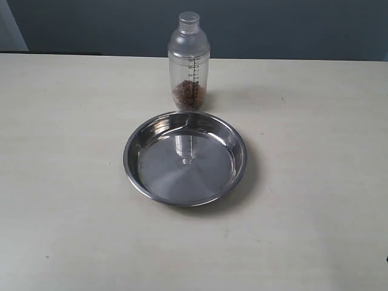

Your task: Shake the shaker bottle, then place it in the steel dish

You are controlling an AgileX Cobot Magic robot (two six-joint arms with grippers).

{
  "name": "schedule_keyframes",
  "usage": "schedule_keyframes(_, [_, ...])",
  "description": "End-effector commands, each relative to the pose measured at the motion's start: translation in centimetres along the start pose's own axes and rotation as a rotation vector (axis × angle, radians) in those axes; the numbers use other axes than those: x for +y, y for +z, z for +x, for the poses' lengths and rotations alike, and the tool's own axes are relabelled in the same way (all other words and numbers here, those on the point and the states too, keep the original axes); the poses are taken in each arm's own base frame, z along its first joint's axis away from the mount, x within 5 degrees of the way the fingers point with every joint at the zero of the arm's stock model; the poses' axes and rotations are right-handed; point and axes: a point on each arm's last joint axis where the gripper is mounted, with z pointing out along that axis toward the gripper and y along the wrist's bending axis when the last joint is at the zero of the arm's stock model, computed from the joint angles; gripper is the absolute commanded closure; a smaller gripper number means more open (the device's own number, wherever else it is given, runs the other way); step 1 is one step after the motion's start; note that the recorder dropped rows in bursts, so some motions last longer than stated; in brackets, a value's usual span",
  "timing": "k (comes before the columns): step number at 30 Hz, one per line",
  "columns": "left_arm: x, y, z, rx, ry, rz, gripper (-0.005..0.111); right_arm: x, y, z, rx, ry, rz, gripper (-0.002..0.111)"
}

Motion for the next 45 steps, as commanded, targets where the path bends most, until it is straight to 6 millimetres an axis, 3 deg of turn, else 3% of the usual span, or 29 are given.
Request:
schedule_keyframes(1, [0.1, -0.1, 0.3, 0.032, -0.003, -0.009, 0.106, 0.0, 0.0, -0.1, -0.016, -0.006, -0.002, 0.109])
schedule_keyframes(11, [-0.1, -0.1, -0.6, -0.072, 0.000, 0.016, 0.106, 0.0, 0.0, -0.1, -0.016, -0.006, -0.002, 0.109])
schedule_keyframes(16, [-0.1, -0.1, 0.3, 0.032, -0.127, 0.016, 0.106, 0.0, 0.0, -0.1, -0.016, -0.006, -0.002, 0.109])
schedule_keyframes(18, [-1.0, -0.1, 0.2, 0.038, -0.037, 0.101, 0.106, 0.0, 0.0, -0.1, -0.016, -0.006, -0.002, 0.109])
schedule_keyframes(20, [-2.9, -0.2, -1.0, -0.047, 0.044, 0.272, 0.106, 0.0, 0.0, -0.1, -0.016, -0.006, -0.002, 0.109])
schedule_keyframes(23, [-5.8, 1.1, -3.0, -0.073, 0.175, 0.386, 0.106, 0.0, 0.0, -0.1, -0.016, -0.006, -0.002, 0.109])
schedule_keyframes(25, [-6.7, 3.5, -3.6, -0.012, 0.180, 0.343, 0.106, 0.0, 0.0, -0.1, -0.016, -0.006, -0.002, 0.109])
schedule_keyframes(26, [-7.5, 6.1, -3.7, 0.027, 0.193, 0.350, 0.106, 0.0, 0.0, -0.1, -0.016, -0.006, -0.002, 0.109])
schedule_keyframes(27, [-8.0, 7.2, -3.6, 0.035, 0.214, 0.378, 0.106, 0.0, 0.0, -0.1, -0.016, -0.006, -0.002, 0.109])
schedule_keyframes(28, [-9.2, 9.7, -3.0, 0.056, 0.276, 0.485, 0.106, 0.0, 0.0, -0.1, -0.016, -0.006, -0.002, 0.109])
schedule_keyframes(31, [-10.0, 14.0, -0.8, 0.142, 0.333, 0.611, 0.106, 0.0, 0.0, -0.1, -0.016, -0.006, -0.002, 0.109])
schedule_keyframes(34, [-7.6, 17.1, 4.7, 0.413, 0.376, 0.610, 0.106, 0.0, 0.0, -0.1, -0.016, -0.006, -0.002, 0.109])
schedule_keyframes(38, [-5.8, 17.1, 10.0, 0.677, 0.428, 0.682, 0.106, 0.0, 0.0, -0.1, -0.016, -0.006, -0.002, 0.109])
schedule_keyframes(45, [-6.4, 16.9, 14.8, 0.704, 0.427, 0.676, 0.106, 0.0, 0.0, -0.1, -0.016, -0.006, -0.002, 0.109])
